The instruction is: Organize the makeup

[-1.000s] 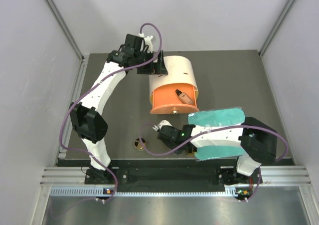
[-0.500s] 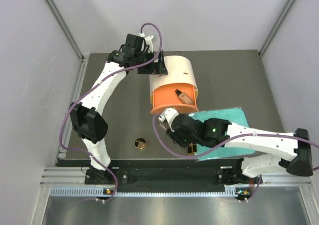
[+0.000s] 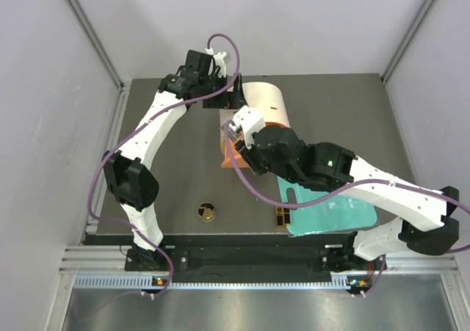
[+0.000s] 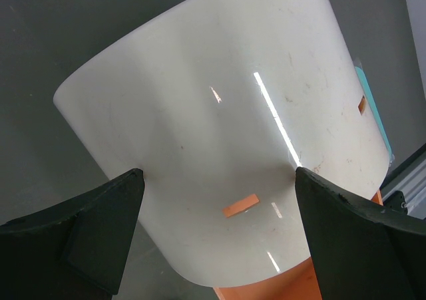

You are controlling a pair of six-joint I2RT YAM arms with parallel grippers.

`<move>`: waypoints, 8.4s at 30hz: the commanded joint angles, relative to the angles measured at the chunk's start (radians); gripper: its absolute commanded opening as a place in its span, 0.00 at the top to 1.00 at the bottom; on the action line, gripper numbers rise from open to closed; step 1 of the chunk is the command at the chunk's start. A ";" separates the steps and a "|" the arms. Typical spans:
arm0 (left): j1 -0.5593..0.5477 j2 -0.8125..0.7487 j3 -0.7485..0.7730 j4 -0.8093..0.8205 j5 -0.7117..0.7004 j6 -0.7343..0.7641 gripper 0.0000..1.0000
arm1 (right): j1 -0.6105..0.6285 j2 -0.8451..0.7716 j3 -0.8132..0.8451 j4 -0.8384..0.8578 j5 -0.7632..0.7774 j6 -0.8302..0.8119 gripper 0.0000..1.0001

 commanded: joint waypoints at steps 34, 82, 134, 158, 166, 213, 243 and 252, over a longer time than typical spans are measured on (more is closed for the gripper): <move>-0.008 -0.014 -0.015 0.004 -0.041 0.031 0.01 | -0.223 0.124 0.015 -0.042 -0.024 -0.152 0.66; -0.008 0.061 0.089 -0.037 -0.053 0.033 0.01 | -0.076 -0.120 -0.386 0.104 -0.317 0.281 1.00; -0.008 0.049 0.087 -0.083 -0.093 0.073 0.01 | -0.271 0.149 -0.214 0.355 0.159 0.091 0.99; -0.010 0.071 0.091 -0.085 -0.090 0.080 0.01 | -0.304 -0.038 -0.485 0.360 -0.253 0.404 0.54; -0.008 0.071 0.087 -0.094 -0.097 0.093 0.01 | -0.315 0.043 -0.454 0.394 -0.141 0.336 0.52; -0.008 0.097 0.091 -0.119 -0.123 0.110 0.01 | -0.392 0.287 -0.276 0.561 0.010 0.177 1.00; -0.008 0.120 0.104 -0.108 -0.119 0.091 0.01 | -0.347 0.043 -0.435 0.406 -0.033 0.292 1.00; -0.010 0.124 0.110 -0.106 -0.111 0.086 0.01 | -0.337 -0.009 -0.506 0.394 -0.042 0.327 1.00</move>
